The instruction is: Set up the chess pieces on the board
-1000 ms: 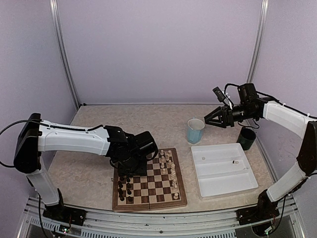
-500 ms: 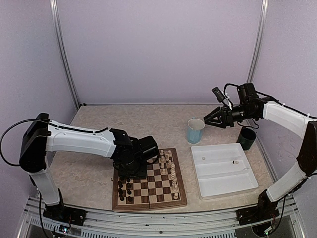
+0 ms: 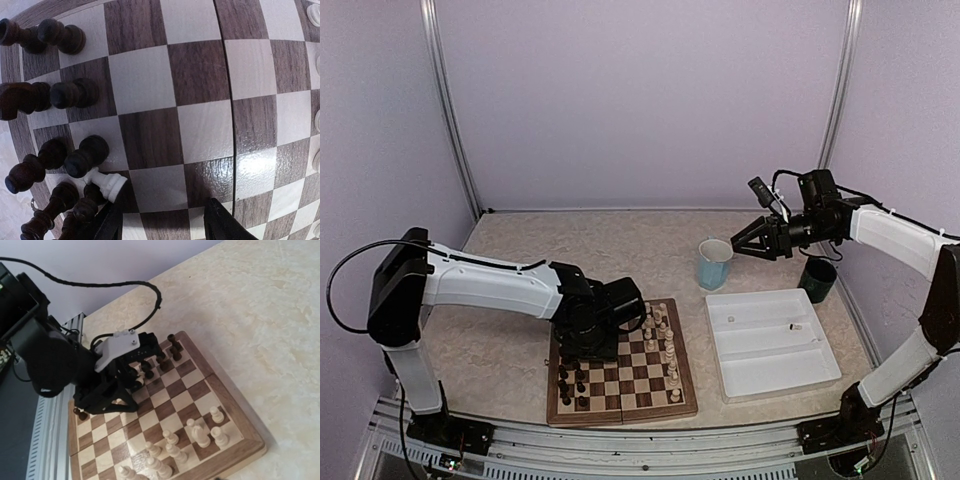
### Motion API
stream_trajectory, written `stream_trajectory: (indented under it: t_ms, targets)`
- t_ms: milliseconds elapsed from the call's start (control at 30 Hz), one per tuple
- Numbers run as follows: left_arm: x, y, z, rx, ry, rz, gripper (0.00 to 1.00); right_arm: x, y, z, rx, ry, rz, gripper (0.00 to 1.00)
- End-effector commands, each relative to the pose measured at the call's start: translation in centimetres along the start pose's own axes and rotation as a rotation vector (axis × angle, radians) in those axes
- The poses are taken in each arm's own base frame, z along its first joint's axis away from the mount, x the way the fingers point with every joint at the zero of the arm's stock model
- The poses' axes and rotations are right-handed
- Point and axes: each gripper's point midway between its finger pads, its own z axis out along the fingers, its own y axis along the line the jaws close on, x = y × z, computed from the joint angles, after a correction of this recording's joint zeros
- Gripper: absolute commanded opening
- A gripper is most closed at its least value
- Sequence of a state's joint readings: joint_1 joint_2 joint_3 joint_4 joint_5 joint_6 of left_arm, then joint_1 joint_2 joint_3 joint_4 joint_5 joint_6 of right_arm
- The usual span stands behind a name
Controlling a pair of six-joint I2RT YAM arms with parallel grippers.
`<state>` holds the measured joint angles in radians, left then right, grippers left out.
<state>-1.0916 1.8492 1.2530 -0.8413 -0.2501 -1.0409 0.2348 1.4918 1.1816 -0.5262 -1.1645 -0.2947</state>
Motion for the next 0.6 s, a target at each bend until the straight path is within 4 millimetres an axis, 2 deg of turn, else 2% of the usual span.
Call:
stream_trajectory:
  t_ms: [0, 133, 200, 400, 567]
  targets:
    - [-1.0, -1.1, 0.3, 0.007, -0.025, 0.028, 0.55, 0.3, 0.8, 0.3, -0.031, 0.001, -0.002, 0.45]
    - [-1.8, -2.7, -1.4, 0.021, -0.056, 0.076, 0.53, 0.4, 0.8, 0.3, -0.031, 0.006, 0.000, 0.45]
    - [-2.3, -2.9, -2.3, 0.011, -0.075, 0.086, 0.53, 0.4, 0.9, 0.3, -0.033, 0.005, -0.001, 0.45]
    - [-2.3, -0.7, -2.1, -0.070, -0.067, 0.085, 0.55, 0.3, 0.9, 0.4, -0.039, 0.003, -0.002, 0.44]
    - [-2.5, 0.2, -1.5, -0.092, -0.056, 0.081, 0.56, 0.4, 1.0, 0.5, -0.043, 0.005, -0.001, 0.44]
